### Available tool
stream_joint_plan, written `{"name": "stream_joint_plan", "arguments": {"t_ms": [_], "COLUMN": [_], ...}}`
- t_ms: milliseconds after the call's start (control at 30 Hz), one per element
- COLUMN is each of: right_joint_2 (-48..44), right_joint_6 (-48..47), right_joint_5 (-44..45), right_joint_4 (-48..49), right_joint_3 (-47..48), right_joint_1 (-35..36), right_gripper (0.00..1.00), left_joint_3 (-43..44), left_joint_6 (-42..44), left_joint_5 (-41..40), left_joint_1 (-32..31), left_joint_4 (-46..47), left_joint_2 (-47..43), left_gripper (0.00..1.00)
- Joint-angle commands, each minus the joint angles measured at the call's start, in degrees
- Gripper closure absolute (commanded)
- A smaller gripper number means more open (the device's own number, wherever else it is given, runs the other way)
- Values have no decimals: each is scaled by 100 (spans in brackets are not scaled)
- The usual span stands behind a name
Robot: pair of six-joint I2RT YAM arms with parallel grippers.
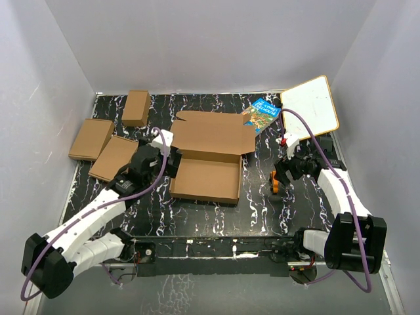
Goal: Fold the paper box
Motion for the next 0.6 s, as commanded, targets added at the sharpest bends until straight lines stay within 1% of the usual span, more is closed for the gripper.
{"name": "stream_joint_plan", "arguments": {"t_ms": [0,200,300,400,567], "right_joint_2": [89,325,426,544,656], "right_joint_6": [-107,60,376,573,1079], "right_joint_5": [94,-226,-141,-126,46], "right_joint_4": [262,385,569,634,938], "right_joint_3": [-19,-88,-134,-123,-213], "right_joint_1": [-27,-13,-7,29,88], "right_gripper": [16,20,25,33,37], "left_joint_3": [-146,-89,-85,-98,-102], "left_joint_6": [451,535,530,530,542], "left_joint_5": [-237,-327,-353,-380,-423], "left_joint_1": [52,70,77,79,87], "left_joint_4": [393,295,259,247,249], "left_joint_2": [-552,-573,-626,-710,-807], "left_gripper": [3,3,3,3,3]}}
